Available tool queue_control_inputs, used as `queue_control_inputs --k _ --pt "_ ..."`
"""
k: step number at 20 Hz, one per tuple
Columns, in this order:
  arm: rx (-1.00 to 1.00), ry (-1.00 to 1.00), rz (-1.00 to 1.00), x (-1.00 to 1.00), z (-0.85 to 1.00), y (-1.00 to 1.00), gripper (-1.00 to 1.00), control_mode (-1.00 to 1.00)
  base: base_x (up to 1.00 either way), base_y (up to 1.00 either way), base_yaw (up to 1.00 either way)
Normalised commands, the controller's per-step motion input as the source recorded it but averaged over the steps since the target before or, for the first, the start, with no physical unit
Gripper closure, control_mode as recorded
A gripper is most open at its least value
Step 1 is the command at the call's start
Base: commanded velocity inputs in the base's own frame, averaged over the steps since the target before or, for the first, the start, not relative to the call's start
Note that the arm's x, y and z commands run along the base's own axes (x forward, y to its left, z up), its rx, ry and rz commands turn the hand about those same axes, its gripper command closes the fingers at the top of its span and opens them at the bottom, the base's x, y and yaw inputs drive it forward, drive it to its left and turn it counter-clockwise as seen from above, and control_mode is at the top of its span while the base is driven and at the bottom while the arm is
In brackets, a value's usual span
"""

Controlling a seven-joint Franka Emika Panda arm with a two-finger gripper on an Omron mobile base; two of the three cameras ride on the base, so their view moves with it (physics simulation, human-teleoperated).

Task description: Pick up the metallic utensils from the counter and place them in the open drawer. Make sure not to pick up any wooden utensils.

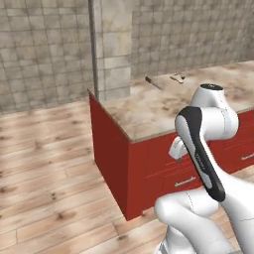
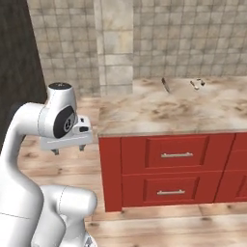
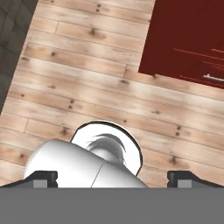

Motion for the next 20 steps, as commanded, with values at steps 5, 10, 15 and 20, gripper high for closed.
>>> queue_control_inputs --k 5,10,15,20 --pt "0.0 0.0 0.0 0.0 0.0 0.0 -1.0 1.0 0.57 1.0 -0.12" --pt "0.0 0.0 0.0 0.0 0.0 0.0 -1.0 1.0 0.68 1.0 -0.22" --pt "0.0 0.0 0.0 0.0 0.0 0.0 -1.0 1.0 0.96 1.0 -0.33" --pt "0.0 0.0 0.0 0.0 0.0 0.0 -1.0 1.0 1.0 1.0 -0.38"
